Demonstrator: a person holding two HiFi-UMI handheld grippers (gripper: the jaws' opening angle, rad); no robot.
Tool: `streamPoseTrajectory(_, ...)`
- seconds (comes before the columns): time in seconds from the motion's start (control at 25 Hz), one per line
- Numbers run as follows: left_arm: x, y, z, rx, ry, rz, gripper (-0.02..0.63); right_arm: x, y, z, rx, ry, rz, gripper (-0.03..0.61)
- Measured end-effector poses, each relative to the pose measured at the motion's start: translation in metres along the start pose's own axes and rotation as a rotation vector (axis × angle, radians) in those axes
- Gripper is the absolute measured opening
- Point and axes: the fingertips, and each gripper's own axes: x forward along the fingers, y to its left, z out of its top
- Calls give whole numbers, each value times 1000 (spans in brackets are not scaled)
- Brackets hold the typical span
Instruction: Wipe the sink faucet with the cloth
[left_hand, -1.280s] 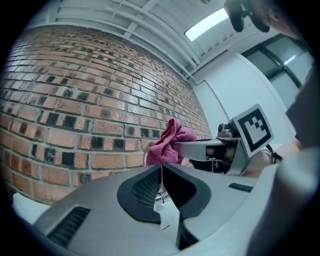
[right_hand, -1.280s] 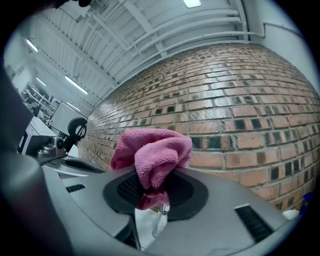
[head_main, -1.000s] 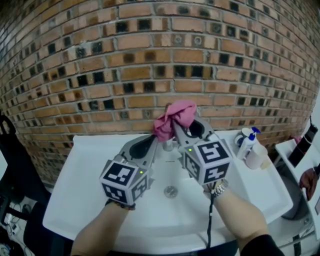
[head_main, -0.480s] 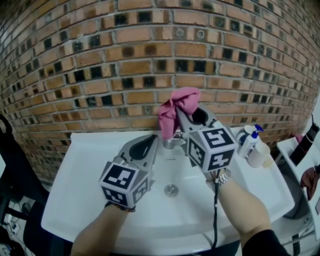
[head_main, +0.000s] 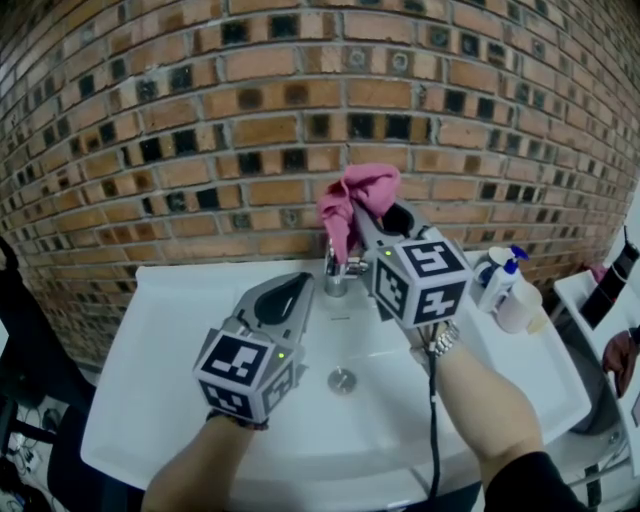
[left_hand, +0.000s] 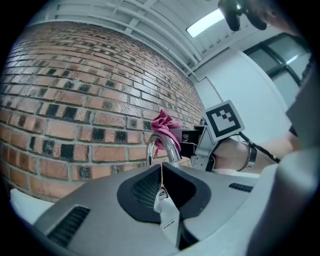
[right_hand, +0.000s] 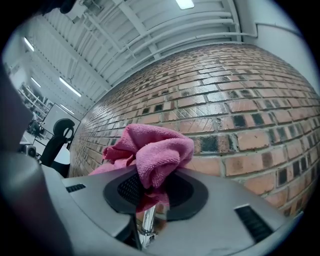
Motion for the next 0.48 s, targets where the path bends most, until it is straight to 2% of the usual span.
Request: streamPoseTrajectory(0.48,0,0,-3,-5,9,3,12,17,-16,-20,15,40,-24,101)
